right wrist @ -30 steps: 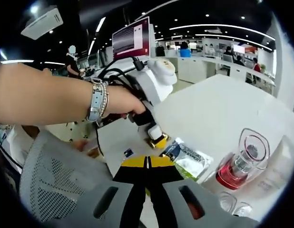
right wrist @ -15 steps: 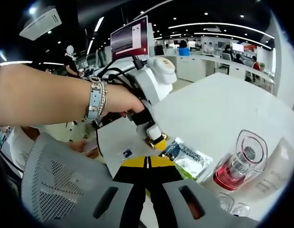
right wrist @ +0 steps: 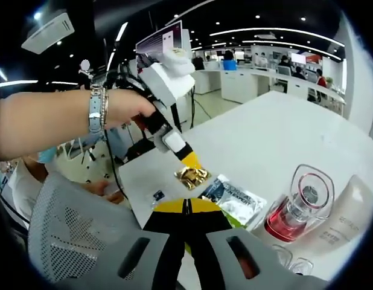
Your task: Arrange the skincare products in the storage area until every visible bottle or jar stands upright without overlapping.
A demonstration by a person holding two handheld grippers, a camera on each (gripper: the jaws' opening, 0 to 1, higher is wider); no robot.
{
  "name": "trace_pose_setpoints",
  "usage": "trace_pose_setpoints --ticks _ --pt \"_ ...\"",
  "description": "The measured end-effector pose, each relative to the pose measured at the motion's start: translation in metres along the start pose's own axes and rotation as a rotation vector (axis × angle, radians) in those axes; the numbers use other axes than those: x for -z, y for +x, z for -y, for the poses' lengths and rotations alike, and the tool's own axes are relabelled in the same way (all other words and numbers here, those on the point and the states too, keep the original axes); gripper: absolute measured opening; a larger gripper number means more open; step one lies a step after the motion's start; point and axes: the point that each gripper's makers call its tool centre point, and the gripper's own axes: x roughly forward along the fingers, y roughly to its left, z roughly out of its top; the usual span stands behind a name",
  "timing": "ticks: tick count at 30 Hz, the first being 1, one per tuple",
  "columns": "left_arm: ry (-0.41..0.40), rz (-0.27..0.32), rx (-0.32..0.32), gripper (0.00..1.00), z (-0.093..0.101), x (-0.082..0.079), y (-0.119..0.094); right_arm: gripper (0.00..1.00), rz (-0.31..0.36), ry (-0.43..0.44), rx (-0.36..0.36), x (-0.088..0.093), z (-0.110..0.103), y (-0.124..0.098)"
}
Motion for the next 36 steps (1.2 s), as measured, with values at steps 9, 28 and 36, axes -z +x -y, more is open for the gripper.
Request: trace_pose_setpoints --ticks 9,28,36 --pt "0.054 0.066 0.027 0.45 0.005 0.019 0.005 0.01 -0.016 -0.033 0.017 0.004 0.001 0.001" --pt "0.265 0.11 0.04 0.21 0.019 0.027 0.046 0.01 -0.02 -0.05 0.02 0.006 0.001 -0.001" --pt "0.217 0.115 0.04 0.21 0.022 0.028 0.046 0.01 -0.024 -0.057 0.018 0.007 0.001 0.001"
